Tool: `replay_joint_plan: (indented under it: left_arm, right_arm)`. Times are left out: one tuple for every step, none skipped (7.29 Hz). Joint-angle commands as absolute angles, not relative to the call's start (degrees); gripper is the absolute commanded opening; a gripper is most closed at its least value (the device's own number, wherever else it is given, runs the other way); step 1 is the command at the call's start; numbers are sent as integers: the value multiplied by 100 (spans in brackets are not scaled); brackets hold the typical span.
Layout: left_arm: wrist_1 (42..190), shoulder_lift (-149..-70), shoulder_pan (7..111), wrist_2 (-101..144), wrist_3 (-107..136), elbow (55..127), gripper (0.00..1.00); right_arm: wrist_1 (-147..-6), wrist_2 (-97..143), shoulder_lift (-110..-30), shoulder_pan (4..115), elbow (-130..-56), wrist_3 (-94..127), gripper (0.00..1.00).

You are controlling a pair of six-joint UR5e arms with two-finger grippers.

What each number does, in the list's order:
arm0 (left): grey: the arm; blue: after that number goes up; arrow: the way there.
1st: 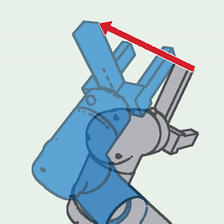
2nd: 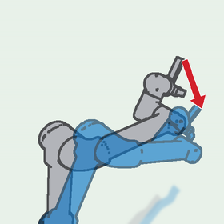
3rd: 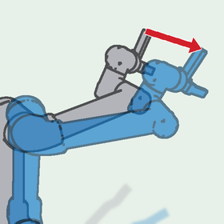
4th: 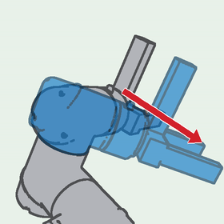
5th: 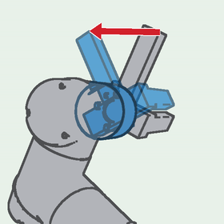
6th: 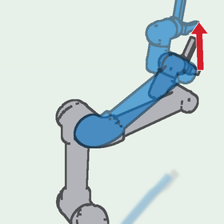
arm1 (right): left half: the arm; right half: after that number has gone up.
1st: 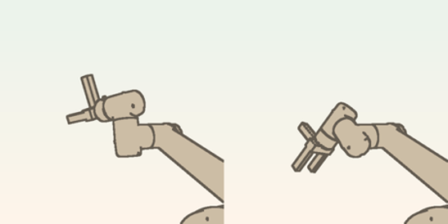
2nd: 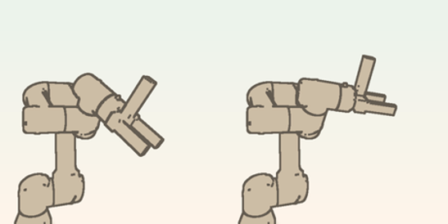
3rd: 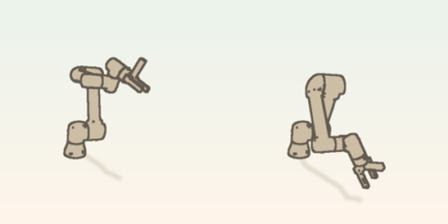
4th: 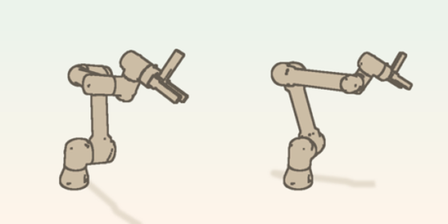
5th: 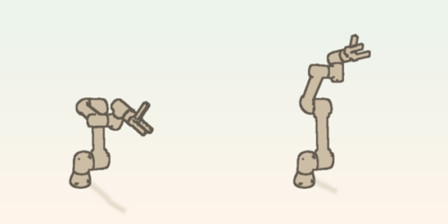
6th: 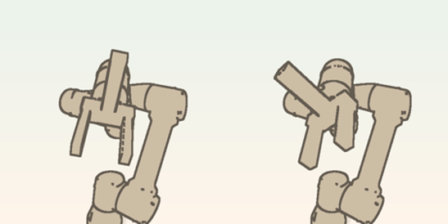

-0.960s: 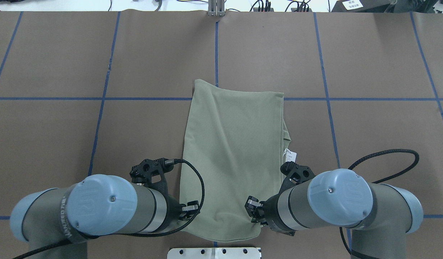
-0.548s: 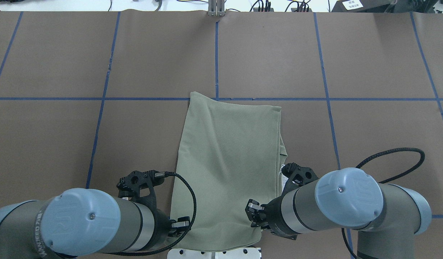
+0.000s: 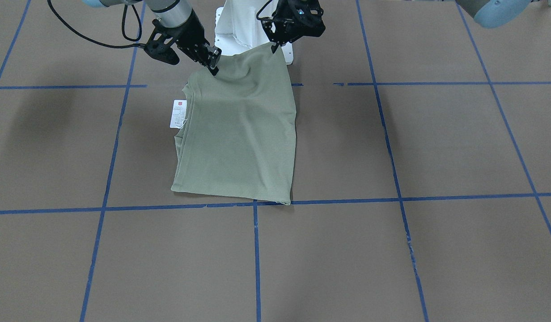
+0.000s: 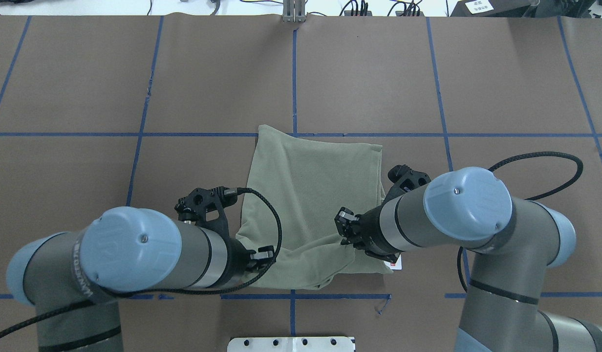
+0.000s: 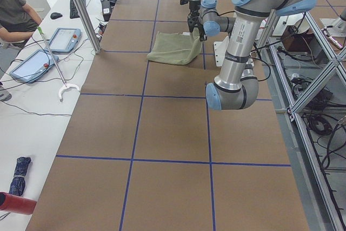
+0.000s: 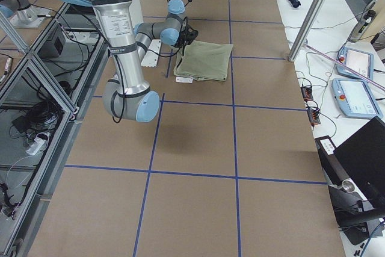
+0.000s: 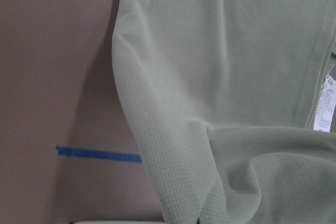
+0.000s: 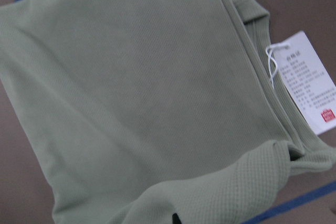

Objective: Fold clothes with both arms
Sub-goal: 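Lift the near edge with both grippers and fold it toward the far edge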

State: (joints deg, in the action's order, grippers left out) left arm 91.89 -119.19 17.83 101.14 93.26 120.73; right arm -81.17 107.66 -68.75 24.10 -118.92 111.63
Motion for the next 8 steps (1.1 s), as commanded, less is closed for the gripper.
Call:
replay_joint_plan:
  left_arm:
    - [9850,-12119,2406,10125,9142,11157,0]
    - [10244,-12198,2565,10125,9141,10727,0]
    - [10526,-12304,2636,10125,9141,10357,0]
    - [10695,-12409,2706,10125,9175,10153,0]
    - [10696,-12593,2838,10125,9176,9951,0]
    - [10705,-12856,3039,10125,9158,9619,0]
    - [10844,-13189,3267,10125,9158,9058,0]
    - [11037,-13340,3513,10125,9184,8600,9]
  right_arm:
    - [-8095,10775,-6706,2899,-11270,10838,0]
    - [-8095,10775,-6515,3005,-10963,10724,0]
    - [-8095,10775,-6286,3015,-10603,10723,0]
    - [-8095,10775,-6180,3049,-10495,10723,0]
    - [-8103,10793,-6144,3172,-10416,10731,0]
    - [-8104,10828,-6004,3356,-10111,10723,0]
    - [-8104,10976,-5725,3610,-9655,10723,0]
    - [-8095,11326,-5539,3839,-9120,10453,51]
